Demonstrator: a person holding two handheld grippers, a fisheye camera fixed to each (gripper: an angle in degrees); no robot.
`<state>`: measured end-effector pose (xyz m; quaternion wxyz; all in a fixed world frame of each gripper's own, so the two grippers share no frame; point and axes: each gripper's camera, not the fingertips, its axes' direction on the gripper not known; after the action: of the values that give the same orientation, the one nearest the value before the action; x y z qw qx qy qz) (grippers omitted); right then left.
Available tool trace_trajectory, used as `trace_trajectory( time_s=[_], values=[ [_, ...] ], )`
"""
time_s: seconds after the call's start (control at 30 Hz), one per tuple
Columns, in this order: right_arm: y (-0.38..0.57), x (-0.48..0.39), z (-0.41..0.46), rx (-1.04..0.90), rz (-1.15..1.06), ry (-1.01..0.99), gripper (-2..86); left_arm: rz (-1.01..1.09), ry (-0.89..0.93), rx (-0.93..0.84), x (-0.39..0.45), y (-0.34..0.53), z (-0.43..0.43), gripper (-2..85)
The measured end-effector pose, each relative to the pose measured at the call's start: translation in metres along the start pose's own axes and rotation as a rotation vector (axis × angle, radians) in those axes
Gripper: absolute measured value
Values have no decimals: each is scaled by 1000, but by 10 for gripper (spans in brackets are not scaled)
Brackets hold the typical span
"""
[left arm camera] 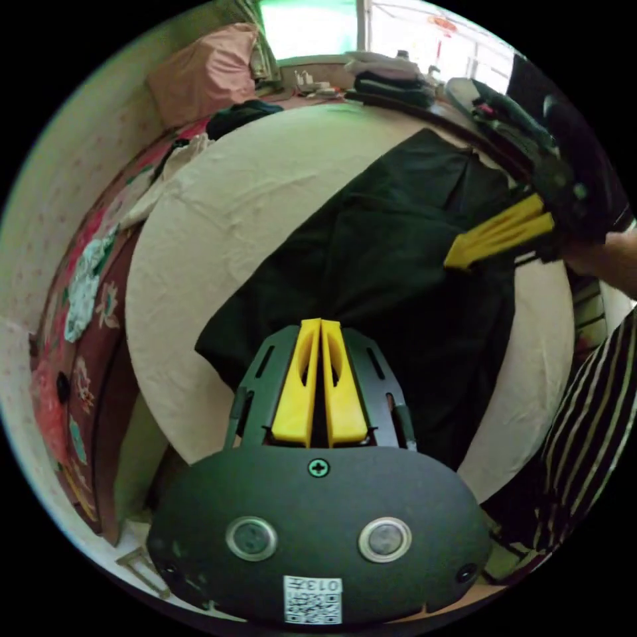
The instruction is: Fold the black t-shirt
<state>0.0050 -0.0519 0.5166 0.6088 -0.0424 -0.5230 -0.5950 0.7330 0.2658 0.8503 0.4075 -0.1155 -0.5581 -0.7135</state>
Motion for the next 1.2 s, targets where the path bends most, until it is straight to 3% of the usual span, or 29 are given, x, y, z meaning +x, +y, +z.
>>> trace_trajectory(
  time_s=[0.07,0.1,0.2,0.3,0.4,0.47,0.5,0.6,0.77,0.97,1.2],
  values=[
    [-6,-11,22,-116,-46,71,-1,-53,134,60,-20,8,4,-3],
    [-4,-14,25,-64,-62,80,-1,-60,147,53,-23,9,5,-3],
    [-14,-16,18,-92,-66,53,0,-103,102,24,-26,13,0,-3],
    [-28,-26,-4,64,-102,95,0,-111,98,147,-15,24,-16,-3],
    [-48,-33,1,123,-142,172,2,-122,-12,24,-5,23,6,-3],
    [-61,-29,20,11,-152,167,3,-170,6,31,-8,27,16,-2],
    [-69,-25,35,-127,-165,142,5,-189,19,34,-10,28,15,-1],
    [-84,-16,12,-5,-157,81,12,-305,22,58,-17,46,4,3],
    [-130,-22,-11,145,-345,-6,53,-529,108,38,-5,105,-7,64],
    [-198,-32,5,98,-585,-112,99,-657,337,25,43,131,11,116],
    [-226,-31,32,-94,-767,-142,103,-713,319,-7,63,121,41,111]
  ],
)
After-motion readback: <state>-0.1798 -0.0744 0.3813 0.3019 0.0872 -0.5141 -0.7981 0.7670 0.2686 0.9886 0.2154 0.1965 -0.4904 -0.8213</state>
